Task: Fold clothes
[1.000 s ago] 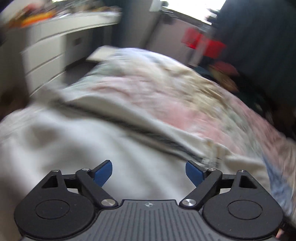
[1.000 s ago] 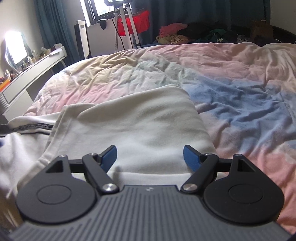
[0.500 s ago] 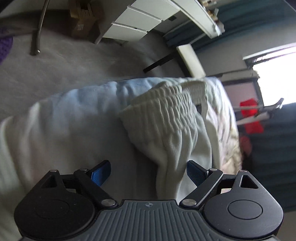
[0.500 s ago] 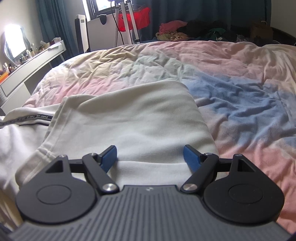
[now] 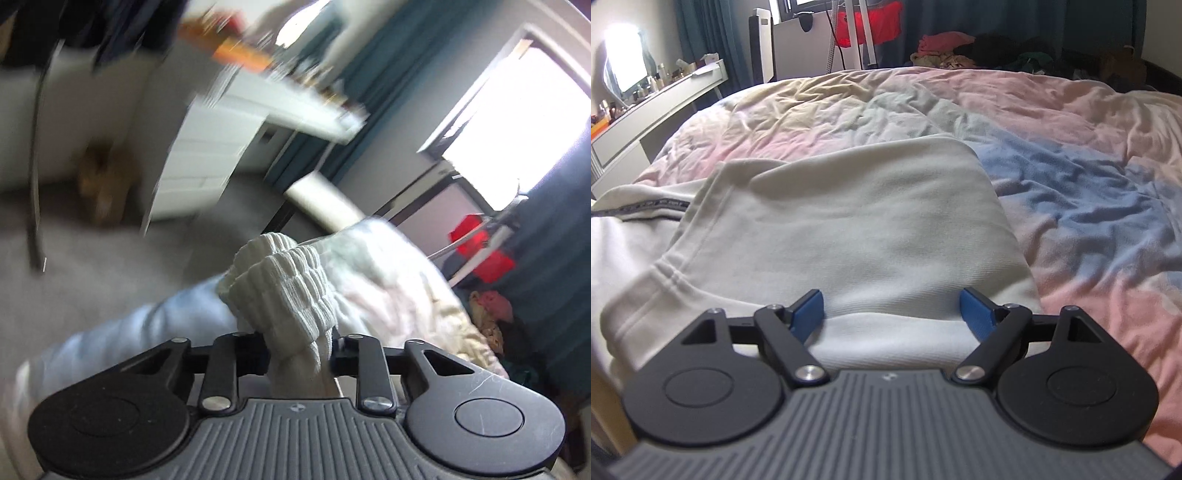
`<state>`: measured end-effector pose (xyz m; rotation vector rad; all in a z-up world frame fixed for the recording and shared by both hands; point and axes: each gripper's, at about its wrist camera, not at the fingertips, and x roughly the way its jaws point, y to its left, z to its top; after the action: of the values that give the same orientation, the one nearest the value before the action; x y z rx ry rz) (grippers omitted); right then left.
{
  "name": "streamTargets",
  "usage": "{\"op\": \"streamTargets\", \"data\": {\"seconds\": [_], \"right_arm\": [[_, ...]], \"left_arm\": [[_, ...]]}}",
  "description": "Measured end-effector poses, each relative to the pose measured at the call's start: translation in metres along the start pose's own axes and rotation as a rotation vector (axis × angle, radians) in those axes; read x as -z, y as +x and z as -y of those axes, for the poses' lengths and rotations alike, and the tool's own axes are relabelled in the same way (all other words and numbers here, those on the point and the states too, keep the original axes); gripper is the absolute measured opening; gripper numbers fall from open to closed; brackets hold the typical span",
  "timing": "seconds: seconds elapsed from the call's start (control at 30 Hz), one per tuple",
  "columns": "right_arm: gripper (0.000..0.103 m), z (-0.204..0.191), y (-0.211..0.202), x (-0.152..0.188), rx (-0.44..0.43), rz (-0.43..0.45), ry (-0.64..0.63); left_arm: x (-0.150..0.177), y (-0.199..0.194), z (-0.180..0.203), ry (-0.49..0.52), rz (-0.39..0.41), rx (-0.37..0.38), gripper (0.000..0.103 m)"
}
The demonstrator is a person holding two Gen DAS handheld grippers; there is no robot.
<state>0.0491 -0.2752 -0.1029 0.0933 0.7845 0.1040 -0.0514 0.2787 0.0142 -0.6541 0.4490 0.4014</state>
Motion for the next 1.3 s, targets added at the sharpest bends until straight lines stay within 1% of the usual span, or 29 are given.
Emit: {"op": "streamTargets", "data": {"seconds": [0.07,0.13,0.2,0.27,0.33,0.43,0.53,0.6,0.7,0.77,0.8,0.87,0.9,0.97,1.03,1.07,1.13,1.17,1.2,1.23,1.3], "right_arm": [[0.081,0.003,-0.004,-0.003,-0.004,-0.001,0.016],[0.081,0.009,-0.009,-0.007,-0.017,0.006,0.06],[0.081,0.019,-0.013,-0.01,-0.036,0.019,0.128],[0.081,0.028,-0.018,-0.013,-0.049,0.032,0.189],[0.081,0.035,-0.021,-0.016,-0.032,0.05,0.21],[0.081,0.048,-0.028,-0.022,-0.015,0.083,0.24],[0.081,0.071,-0.037,-0.029,-0.022,0.13,0.332],[0.081,0.089,-0.043,-0.031,-0.034,0.162,0.401],[0.081,0.129,-0.05,-0.028,-0.022,0.205,0.537],[0.084,0.157,-0.052,-0.023,-0.005,0.225,0.652],[0.084,0.169,-0.052,-0.018,-0.011,0.234,0.716],[0.084,0.189,-0.054,-0.009,-0.028,0.257,0.837],[0.084,0.196,-0.054,-0.005,-0.032,0.265,0.877],[0.084,0.202,-0.05,-0.002,-0.029,0.274,0.911],[0.084,0.201,-0.042,-0.005,-0.048,0.267,0.909],[0.084,0.199,-0.037,-0.007,-0.069,0.26,0.901],[0.084,0.196,-0.031,-0.009,-0.115,0.264,0.89],[0.084,0.195,-0.031,-0.009,-0.128,0.278,0.886],[0.084,0.194,-0.03,-0.01,-0.14,0.292,0.881],[0.084,0.193,-0.03,-0.01,-0.153,0.306,0.876],[0.084,0.191,-0.028,-0.011,-0.182,0.324,0.884]], "left_arm": [[0.002,-0.016,0.039,0.058,0.068,0.036,0.024],[0.006,-0.034,0.077,0.087,0.124,0.092,0.024],[0.011,-0.048,0.12,0.087,0.157,0.138,0.024],[0.019,-0.06,0.163,0.111,0.185,0.18,0.023],[0.032,-0.07,0.21,0.154,0.211,0.222,0.022],[0.061,-0.072,0.279,0.233,0.236,0.28,0.022],[0.105,-0.075,0.335,0.321,0.251,0.327,0.022],[0.141,-0.074,0.366,0.379,0.255,0.356,0.022],[0.208,-0.065,0.401,0.489,0.242,0.387,0.022],[0.253,-0.056,0.411,0.545,0.233,0.413,0.022],[0.275,-0.05,0.414,0.577,0.225,0.426,0.022],[0.316,-0.034,0.417,0.656,0.195,0.446,0.022],[0.336,-0.026,0.417,0.693,0.167,0.452,0.022],[0.366,-0.005,0.415,0.754,0.071,0.466,0.024],[0.375,0.01,0.412,0.784,-0.037,0.501,0.026],[0.376,0.017,0.41,0.794,-0.091,0.522,0.032],[0.379,0.03,0.407,0.813,-0.2,0.563,0.048],[0.381,0.036,0.406,0.822,-0.255,0.584,0.069],[0.377,0.04,0.401,0.823,-0.282,0.593,0.089],[0.37,0.04,0.394,0.815,-0.284,0.593,0.094],[0.338,0.055,0.377,0.788,-0.327,0.6,0.095]]}}
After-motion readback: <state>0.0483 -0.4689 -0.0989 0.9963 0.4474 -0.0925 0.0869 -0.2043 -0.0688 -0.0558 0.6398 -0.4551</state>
